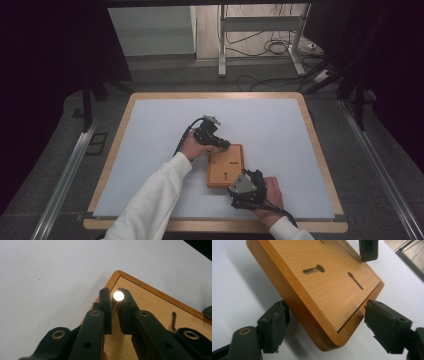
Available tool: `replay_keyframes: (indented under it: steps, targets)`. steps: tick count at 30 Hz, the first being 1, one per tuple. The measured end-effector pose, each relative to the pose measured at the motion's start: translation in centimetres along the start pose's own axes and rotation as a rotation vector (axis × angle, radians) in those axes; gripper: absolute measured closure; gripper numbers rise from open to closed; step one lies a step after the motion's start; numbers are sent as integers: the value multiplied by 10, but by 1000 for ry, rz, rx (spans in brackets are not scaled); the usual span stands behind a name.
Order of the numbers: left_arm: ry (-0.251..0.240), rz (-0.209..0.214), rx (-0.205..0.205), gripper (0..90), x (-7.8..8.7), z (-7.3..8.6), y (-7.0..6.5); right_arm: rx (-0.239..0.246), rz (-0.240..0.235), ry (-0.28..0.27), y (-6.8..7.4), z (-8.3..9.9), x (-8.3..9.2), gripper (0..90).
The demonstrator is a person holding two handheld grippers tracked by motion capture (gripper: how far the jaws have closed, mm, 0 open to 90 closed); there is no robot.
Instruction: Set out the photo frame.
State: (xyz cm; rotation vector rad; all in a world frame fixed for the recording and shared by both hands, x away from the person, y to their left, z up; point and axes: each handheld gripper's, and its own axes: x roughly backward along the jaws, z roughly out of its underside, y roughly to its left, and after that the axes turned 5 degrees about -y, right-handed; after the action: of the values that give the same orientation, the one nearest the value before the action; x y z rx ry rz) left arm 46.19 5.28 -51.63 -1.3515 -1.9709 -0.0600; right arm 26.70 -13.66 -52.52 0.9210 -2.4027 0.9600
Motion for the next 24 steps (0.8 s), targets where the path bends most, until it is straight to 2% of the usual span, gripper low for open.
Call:
replay_keyframes:
  steps: [4,7,9,11,14,18,21,24]
  targets:
    - [-6,-14,-2,838,0,0,-1,51,51,14,-1,-2,-2,225]
    - [-8,-25,-9,843,0,0,-2,83,59,7,-1,-4,-2,241]
    - [-12,-30,-10,843,0,1,-2,121,76,-1,1,-6,-1,258]
    - [-17,-40,-17,842,0,1,-3,135,81,-11,0,-9,0,280]
    - [-20,-62,-21,837,0,1,-5,132,81,-37,-2,-13,2,328]
    - [-27,-68,-11,820,0,1,-4,129,64,-59,-8,-20,5,400]
    - [-32,-73,-14,808,0,1,-4,136,62,-69,-11,-23,7,424]
    - [-38,-84,-11,795,1,1,-4,123,57,-80,-16,-26,8,439]
